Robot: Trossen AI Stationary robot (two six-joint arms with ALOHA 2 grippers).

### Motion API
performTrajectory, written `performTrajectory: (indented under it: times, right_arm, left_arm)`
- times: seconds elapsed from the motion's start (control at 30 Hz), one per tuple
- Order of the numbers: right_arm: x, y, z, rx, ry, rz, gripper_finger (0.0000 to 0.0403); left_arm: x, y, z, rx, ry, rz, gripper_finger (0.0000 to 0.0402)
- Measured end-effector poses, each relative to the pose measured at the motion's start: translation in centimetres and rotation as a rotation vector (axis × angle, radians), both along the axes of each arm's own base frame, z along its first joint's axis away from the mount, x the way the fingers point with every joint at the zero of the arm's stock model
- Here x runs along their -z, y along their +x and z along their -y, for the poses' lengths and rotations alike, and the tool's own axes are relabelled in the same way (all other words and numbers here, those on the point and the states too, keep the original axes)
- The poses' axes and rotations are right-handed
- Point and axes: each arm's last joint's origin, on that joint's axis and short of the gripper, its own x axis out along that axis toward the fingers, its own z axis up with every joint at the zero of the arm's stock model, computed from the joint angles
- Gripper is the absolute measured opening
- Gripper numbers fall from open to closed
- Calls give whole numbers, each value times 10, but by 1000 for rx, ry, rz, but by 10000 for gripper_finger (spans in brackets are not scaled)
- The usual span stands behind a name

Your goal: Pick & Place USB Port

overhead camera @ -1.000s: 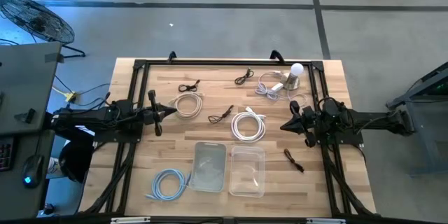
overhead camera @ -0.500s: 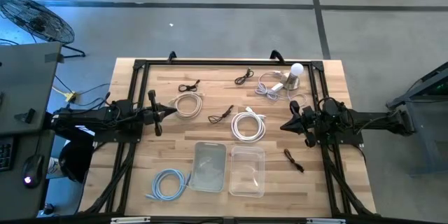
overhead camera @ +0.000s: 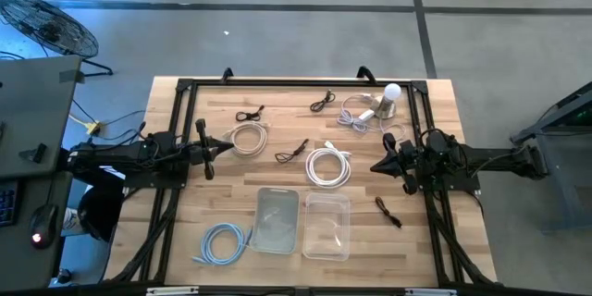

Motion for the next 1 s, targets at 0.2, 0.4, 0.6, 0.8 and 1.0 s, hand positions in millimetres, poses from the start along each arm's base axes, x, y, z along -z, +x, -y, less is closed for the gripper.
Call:
performTrajectory:
  times: [0.2, 0.4, 0.6, 0.8, 1.0]
  right_arm:
    - [0, 0, 0, 0, 0, 0, 0]
    - [0, 0, 0, 0, 0, 0, 0]
    - [0, 0, 0, 0, 0, 0, 0]
    - [0, 0, 0, 0, 0, 0, 0]
    - [0, 0, 0, 0, 0, 0, 0]
  left_arm:
    - [0, 0, 0, 0, 0, 0, 1]
    - [0, 0, 0, 0, 0, 0, 1]
    - [0, 0, 0, 0, 0, 0, 1]
    - [-1, 0, 0, -2, 0, 21, 1]
    - [-2, 0, 0, -6, -1, 38, 1]
